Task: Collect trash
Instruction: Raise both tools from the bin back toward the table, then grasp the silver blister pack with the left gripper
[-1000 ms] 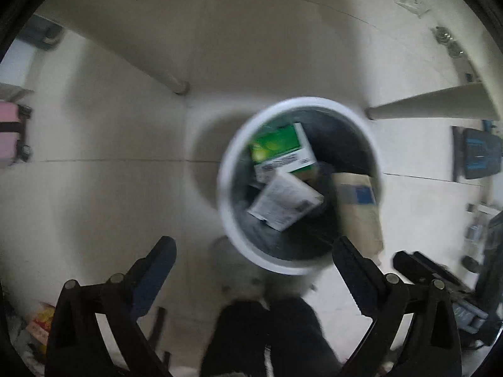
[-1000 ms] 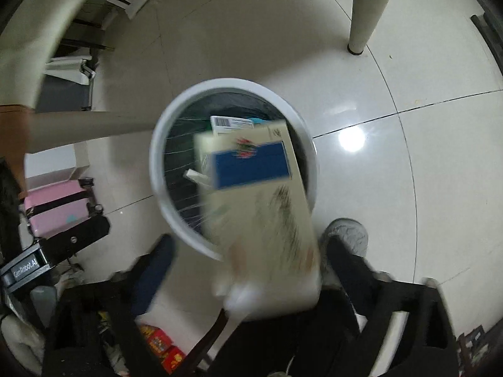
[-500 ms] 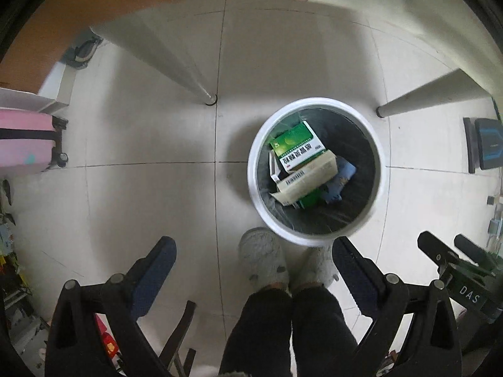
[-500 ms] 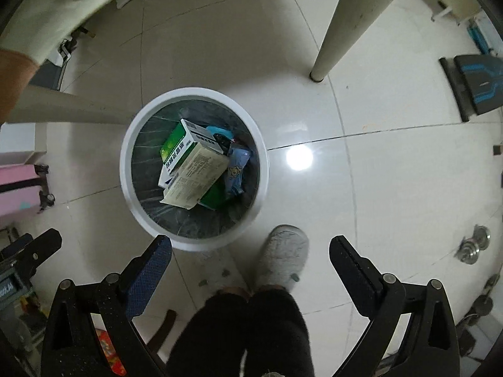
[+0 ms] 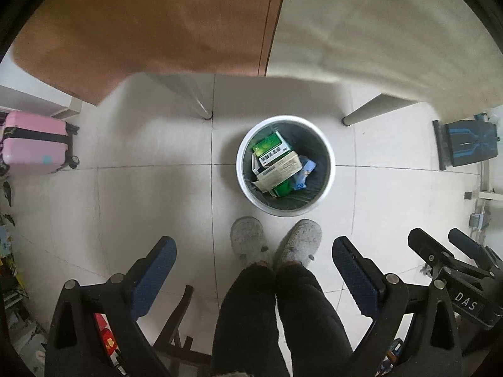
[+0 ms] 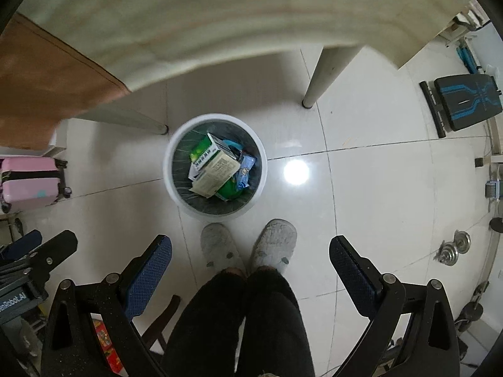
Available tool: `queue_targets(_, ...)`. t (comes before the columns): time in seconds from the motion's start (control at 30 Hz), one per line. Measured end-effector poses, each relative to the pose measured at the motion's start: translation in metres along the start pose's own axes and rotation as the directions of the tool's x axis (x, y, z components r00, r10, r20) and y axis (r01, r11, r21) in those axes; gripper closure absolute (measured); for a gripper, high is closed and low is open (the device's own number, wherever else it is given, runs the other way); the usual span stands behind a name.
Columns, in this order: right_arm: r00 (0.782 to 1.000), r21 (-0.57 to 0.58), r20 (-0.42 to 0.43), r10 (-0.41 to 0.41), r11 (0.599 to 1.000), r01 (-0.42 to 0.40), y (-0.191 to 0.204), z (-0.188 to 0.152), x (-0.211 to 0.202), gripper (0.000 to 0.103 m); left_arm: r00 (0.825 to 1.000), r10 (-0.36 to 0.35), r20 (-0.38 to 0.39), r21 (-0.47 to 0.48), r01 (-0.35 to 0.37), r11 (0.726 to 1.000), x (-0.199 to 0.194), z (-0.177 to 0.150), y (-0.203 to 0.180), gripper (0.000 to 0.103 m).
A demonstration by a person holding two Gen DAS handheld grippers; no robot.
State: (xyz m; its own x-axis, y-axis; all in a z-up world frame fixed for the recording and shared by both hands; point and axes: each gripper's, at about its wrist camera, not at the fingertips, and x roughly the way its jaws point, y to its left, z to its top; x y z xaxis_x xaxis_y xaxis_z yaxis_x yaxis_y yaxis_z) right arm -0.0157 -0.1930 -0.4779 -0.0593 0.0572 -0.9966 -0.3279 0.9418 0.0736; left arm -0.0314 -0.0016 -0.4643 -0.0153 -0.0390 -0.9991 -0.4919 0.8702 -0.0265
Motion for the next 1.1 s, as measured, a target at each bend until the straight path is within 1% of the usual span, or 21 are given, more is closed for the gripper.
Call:
queue_targets(0.2, 0.998, -0.001, 0.059, 0.016, 1.0, -0.016, 0.004, -0.016, -0.096, 0.002, 0.999, -0.015, 0.044, 0.004, 0.015, 1.0, -0.072, -0.019, 0.0, 0.002)
queue_targets(0.37, 0.996, -0.013, 0.084, 0.026, 1.0, -0.025, 0.009, -0.03, -0.164, 0.002, 0.996, -0.046, 0.081, 0.016, 0.045, 0.999, -0.128, -0.03, -0.001, 0.002)
queue_targets(0.4, 0.996, -0.015, 0.088, 0.028, 1.0, -0.027, 0.009, -0.032, -0.174, 0.002, 0.994, -0.05, 0.093, 0.022, 0.049, 0.999, -0.134, -0.03, -0.002, 0.002)
queue_targets(0.57, 0.991, -0.002, 0.117, 0.06, 0.998, -0.06, 0.014, -0.036, -0.23, 0.002, 0.986, -0.061, 0.155, 0.034, 0.056, 0.998, -0.174, -0.026, -0.001, 0.002)
queue_targets(0.67, 0.984, 0.019, 0.151, 0.094, 0.995, -0.098, 0.017, -0.029, -0.257, 0.002, 0.975, -0.067, 0.213, 0.038, 0.06, 0.997, -0.2, -0.015, 0.0, 0.002)
queue_targets(0.8, 0.971, 0.059, 0.207, 0.118, 0.989, -0.132, 0.011, 0.001, -0.287, 0.002, 0.953, -0.052, 0.3, 0.044, 0.041, 0.998, -0.228, 0.02, -0.003, 0.002)
queue_targets(0.87, 0.967, 0.097, 0.225, 0.116, 0.985, -0.141, 0.0, 0.026, -0.297, 0.002, 0.94, -0.023, 0.339, 0.065, 0.001, 0.998, -0.238, 0.04, -0.012, 0.002)
queue_targets(0.93, 0.967, 0.123, 0.23, 0.106, 0.983, -0.138, -0.013, 0.054, -0.301, 0.002, 0.927, 0.001, 0.375, 0.109, -0.045, 0.993, -0.245, 0.065, -0.025, 0.002)
queue_targets(1.0, 0.969, 0.139, 0.229, 0.092, 0.982, -0.126, -0.028, 0.083, -0.301, 0.002, 0.914, 0.026, 0.404, 0.162, -0.1, 0.982, -0.247, 0.092, -0.043, 0.002)
queue_targets(1.1, 0.974, 0.151, 0.217, 0.062, 0.984, -0.097, -0.056, 0.131, -0.293, 0.002, 0.906, 0.043, 0.421, 0.256, -0.164, 0.953, -0.243, 0.131, -0.075, 0.001)
